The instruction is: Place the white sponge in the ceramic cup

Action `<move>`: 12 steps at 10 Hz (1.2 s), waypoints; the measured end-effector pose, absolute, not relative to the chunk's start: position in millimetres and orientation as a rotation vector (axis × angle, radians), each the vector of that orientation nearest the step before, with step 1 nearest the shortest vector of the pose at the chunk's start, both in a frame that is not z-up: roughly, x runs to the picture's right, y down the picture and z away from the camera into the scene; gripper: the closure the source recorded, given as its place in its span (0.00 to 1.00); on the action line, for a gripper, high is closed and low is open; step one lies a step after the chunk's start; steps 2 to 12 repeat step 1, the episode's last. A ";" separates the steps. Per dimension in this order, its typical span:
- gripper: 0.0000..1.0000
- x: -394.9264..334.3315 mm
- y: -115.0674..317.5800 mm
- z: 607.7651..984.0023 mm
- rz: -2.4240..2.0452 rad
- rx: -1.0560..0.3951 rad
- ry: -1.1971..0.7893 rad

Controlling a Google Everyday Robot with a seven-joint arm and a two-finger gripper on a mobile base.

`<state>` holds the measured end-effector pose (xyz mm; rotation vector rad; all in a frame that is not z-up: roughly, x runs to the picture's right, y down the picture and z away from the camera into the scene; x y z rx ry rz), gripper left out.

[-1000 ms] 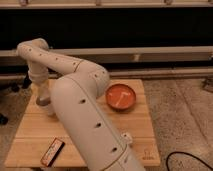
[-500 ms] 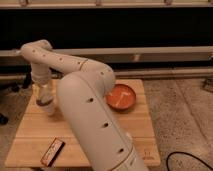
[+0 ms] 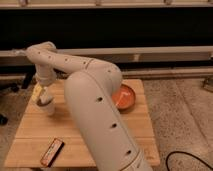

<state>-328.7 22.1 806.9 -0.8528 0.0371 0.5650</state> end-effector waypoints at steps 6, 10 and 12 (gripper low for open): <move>0.00 -334.2 21.6 806.8 0.570 -0.852 0.034; 0.00 -334.2 21.6 806.8 0.570 -0.852 0.034; 0.00 -334.2 21.6 806.8 0.570 -0.852 0.034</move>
